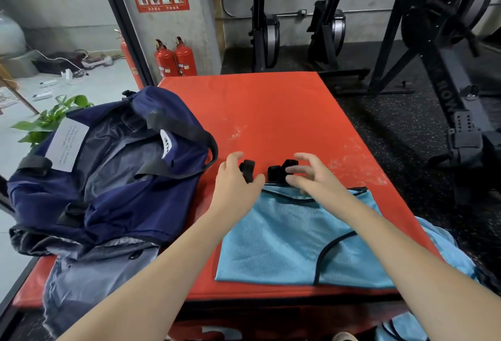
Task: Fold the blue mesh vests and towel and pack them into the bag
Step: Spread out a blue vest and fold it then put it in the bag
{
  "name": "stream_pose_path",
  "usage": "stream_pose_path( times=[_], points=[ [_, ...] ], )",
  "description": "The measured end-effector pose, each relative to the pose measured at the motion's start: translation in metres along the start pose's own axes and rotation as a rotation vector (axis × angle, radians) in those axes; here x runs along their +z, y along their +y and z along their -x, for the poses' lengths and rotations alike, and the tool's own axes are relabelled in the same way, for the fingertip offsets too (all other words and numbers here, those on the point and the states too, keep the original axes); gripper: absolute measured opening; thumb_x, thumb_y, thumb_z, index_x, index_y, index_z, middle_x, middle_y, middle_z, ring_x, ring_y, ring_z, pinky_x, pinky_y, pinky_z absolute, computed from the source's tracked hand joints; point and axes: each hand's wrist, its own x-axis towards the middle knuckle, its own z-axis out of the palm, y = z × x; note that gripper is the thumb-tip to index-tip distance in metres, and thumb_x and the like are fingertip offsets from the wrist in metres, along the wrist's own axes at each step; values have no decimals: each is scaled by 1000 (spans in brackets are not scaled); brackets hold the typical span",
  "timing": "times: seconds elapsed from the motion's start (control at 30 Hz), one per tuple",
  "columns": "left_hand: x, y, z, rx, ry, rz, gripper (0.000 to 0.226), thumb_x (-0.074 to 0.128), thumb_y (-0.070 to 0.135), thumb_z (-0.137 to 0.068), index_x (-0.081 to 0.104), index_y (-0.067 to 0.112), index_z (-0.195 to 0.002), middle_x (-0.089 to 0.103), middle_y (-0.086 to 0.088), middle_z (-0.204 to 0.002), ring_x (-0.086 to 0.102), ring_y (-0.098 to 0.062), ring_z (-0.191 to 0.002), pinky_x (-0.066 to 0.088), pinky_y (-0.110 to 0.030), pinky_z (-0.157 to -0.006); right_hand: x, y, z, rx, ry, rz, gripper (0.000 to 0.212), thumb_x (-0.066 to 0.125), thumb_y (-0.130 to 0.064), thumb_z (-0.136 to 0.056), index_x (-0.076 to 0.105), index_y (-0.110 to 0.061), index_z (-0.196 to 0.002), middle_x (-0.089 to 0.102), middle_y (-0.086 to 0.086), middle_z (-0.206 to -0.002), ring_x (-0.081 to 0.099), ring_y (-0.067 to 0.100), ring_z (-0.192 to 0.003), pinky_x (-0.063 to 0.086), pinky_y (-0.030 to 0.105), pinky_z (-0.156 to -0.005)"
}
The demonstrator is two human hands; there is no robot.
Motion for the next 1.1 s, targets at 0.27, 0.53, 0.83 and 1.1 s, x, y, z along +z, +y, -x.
stream_pose_path(
  times=[0.27, 0.53, 0.83, 1.1],
  points=[
    [10, -25, -2, 256, -101, -647, 27, 42, 27, -101, 62, 28, -118, 58, 8, -120, 54, -20, -110, 32, -40, -99, -28, 17, 4, -52, -172, 740, 38, 70, -41, -87, 57, -40, -122, 55, -18, -129, 48, 11, -121, 39, 44, -106],
    [5, -20, -2, 216, 28, -553, 21, 50, 25, -100, 68, 18, -107, 47, -1, -98, 46, -20, -86, 39, -33, -67, -69, 32, 10, -12, 115, 850, 12, 63, -48, -92, 69, -39, -98, 68, -17, -96, 63, 8, -84, 53, 31, -73],
    [32, -2, -5, 156, -79, -502, 25, 51, 34, -98, 48, 10, -107, 57, -9, -109, 55, -32, -105, 44, -42, -84, -85, 43, 15, 63, 103, 791, 7, 68, -40, -90, 73, -41, -84, 70, -13, -85, 65, 12, -83, 55, 39, -79],
    [84, 7, -14, 189, -354, -712, 60, 28, 61, -100, 30, 31, -152, 12, -13, -163, 4, -35, -150, 8, -59, -117, -84, 22, 44, 197, -216, 730, 17, 81, -44, -73, 77, -27, -71, 70, -11, -59, 63, 2, -54, 41, 14, -53]
  ],
)
